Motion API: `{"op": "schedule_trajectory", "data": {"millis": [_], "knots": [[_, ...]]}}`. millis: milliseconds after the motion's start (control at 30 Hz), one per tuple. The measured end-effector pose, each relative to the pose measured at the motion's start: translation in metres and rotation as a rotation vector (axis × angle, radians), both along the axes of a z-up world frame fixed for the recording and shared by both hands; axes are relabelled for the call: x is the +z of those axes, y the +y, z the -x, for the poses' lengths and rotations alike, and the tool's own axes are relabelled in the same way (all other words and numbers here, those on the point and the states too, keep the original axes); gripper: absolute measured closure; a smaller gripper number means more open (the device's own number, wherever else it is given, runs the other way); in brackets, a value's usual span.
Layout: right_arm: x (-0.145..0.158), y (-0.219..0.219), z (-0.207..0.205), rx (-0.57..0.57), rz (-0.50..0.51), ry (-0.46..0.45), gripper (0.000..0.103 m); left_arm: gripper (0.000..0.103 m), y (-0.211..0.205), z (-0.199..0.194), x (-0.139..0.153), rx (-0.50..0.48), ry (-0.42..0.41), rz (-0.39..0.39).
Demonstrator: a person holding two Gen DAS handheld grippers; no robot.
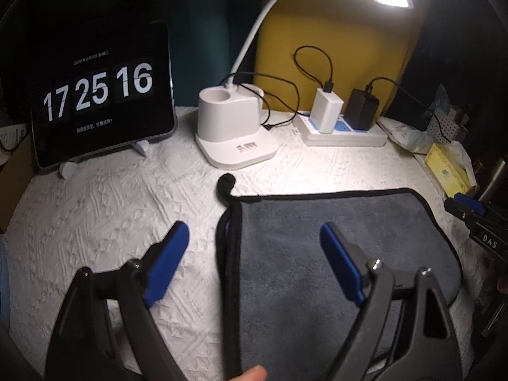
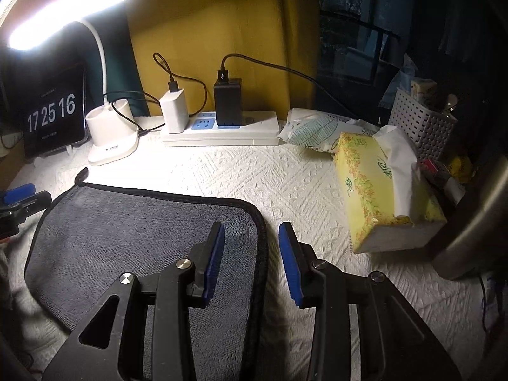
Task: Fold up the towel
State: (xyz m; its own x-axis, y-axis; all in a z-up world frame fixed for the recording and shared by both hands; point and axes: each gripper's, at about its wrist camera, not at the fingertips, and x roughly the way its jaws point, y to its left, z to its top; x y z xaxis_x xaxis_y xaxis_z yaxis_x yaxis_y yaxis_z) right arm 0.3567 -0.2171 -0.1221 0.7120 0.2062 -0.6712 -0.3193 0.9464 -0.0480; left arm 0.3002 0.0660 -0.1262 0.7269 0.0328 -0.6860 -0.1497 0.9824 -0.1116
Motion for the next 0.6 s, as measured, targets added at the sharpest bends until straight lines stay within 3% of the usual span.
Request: {"op": "schedule_trajectory", "data": {"millis": [600], "knots": [[0.029,-0.002,0.048,0.011,-0.016,-0.057,0.065,0.017,-0.009,0.05,0.029,-0.021,-0.069,0.001]]}}
